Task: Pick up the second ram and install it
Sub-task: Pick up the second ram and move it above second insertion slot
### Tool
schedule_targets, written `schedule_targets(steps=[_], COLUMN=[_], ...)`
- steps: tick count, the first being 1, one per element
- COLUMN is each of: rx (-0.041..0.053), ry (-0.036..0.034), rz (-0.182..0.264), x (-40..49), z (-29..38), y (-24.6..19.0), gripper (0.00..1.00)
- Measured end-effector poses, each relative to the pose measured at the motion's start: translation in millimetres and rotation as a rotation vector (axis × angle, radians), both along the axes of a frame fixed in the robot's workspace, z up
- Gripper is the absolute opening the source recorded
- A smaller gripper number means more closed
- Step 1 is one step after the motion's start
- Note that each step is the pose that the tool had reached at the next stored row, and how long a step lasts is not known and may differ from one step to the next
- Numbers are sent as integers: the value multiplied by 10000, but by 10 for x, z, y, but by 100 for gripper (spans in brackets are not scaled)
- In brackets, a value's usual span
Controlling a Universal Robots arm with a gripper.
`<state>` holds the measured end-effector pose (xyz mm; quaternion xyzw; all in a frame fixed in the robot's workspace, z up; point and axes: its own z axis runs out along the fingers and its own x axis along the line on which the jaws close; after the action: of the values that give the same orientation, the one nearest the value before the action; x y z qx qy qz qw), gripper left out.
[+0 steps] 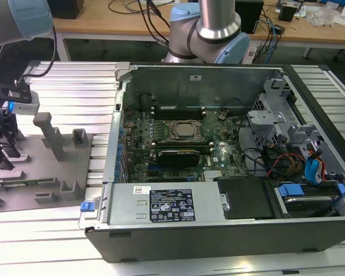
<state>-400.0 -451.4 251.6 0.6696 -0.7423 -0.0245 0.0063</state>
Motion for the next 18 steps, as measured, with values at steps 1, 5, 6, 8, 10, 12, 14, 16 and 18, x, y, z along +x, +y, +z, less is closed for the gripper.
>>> schedule_targets(steps=[1,5,6,8,10,12,14,16,18], rx=[-1,-1,-1,0,-2,-2,-2,-2,-2], ry=[0,1,1,0,0,0,1,0,0], rz=[13,85,111,226,360,413,516,608,683], x=[-2,-3,-2,-2,-2,-3,3,7,8], z=[-11,-97,-132,-208,-268,-306,-387,-451,-491], y=[-33,-92,-102,-119,-136,-142,-146,-148,-151], gripper=[36,36,36,36,36,36,36,36,36])
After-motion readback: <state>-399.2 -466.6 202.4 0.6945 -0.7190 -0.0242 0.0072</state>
